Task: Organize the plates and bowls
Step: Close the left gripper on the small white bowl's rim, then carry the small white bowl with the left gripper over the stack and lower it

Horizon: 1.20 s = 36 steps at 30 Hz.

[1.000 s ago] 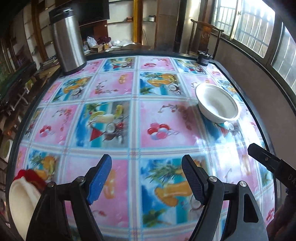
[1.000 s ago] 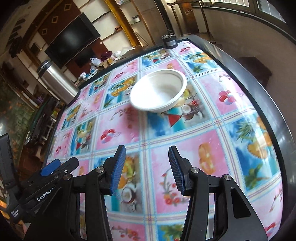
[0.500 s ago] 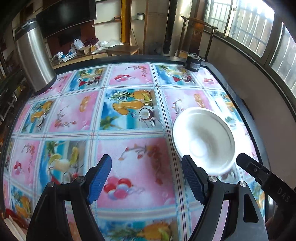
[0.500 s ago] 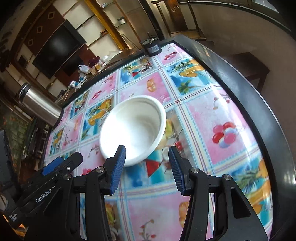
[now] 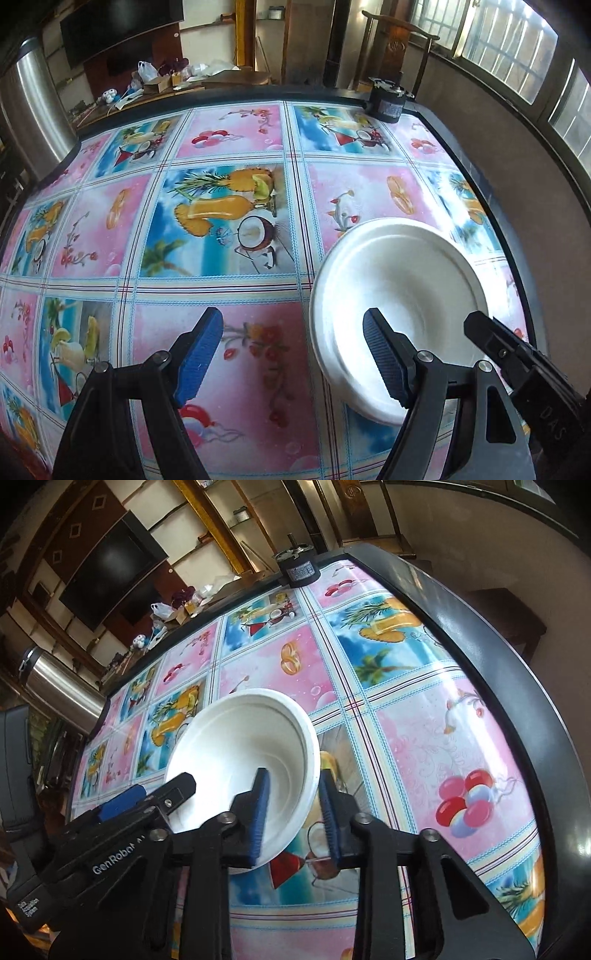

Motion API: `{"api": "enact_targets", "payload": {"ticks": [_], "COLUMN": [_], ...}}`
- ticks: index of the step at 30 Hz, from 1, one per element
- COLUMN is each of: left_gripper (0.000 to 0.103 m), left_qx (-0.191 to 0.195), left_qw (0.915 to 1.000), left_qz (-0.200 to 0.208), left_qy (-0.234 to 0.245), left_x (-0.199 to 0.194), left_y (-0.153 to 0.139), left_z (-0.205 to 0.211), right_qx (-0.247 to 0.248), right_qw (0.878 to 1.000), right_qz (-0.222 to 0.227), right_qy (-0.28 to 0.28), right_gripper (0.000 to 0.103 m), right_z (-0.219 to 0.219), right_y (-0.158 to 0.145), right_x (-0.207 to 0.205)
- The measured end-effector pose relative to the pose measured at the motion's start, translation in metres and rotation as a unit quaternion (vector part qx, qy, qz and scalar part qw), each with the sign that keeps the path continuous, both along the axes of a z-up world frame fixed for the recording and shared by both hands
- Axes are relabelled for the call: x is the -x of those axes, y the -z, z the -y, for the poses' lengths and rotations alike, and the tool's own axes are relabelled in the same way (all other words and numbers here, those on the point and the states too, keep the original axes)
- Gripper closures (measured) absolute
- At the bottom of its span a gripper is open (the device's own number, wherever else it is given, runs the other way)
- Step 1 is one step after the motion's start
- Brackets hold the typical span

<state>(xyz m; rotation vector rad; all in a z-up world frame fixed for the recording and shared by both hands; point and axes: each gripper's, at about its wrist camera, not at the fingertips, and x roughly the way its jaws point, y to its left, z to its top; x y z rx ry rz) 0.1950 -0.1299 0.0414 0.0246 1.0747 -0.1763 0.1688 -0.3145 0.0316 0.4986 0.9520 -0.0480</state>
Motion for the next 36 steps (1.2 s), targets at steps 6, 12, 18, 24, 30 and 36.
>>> {"api": "enact_targets", "payload": {"ticks": [6,12,18,24,30,36], "left_gripper": [0.083,0.086,0.087,0.087,0.087,0.087], "left_qx": [-0.005,0.010,0.018,0.004,-0.007,-0.006], "left_qw": [0.9999,0.9994,0.9995,0.9999,0.9997,0.9989], "left_qz": [-0.004,-0.023,-0.022,-0.012,0.001,0.018], "left_qy": [0.014,0.023,0.012,-0.002,-0.023,-0.042], "left_x": [0.000,0.007,0.030,0.064,0.103,0.141], "left_y": [0.006,0.013,0.003,-0.012,-0.022,-0.036], "left_z": [0.010,0.008,-0.016,-0.045,-0.077,-0.112], "right_qx": [-0.013,-0.021,-0.019,-0.023,-0.028,-0.032], "right_qw": [1.000,1.000,0.999,0.998,0.996,0.993], "right_qz": [0.001,0.004,0.012,0.017,0.021,0.028], "right_qy": [-0.008,-0.015,-0.037,-0.063,-0.086,-0.112], "right_gripper": [0.091,0.091,0.091,0.091,0.091,0.091], "right_z": [0.005,0.000,-0.018,-0.049,-0.086,-0.120], "right_y": [0.007,0.006,-0.004,-0.013,-0.020,-0.027], "right_x": [-0.001,0.005,0.023,0.051,0.087,0.119]}}
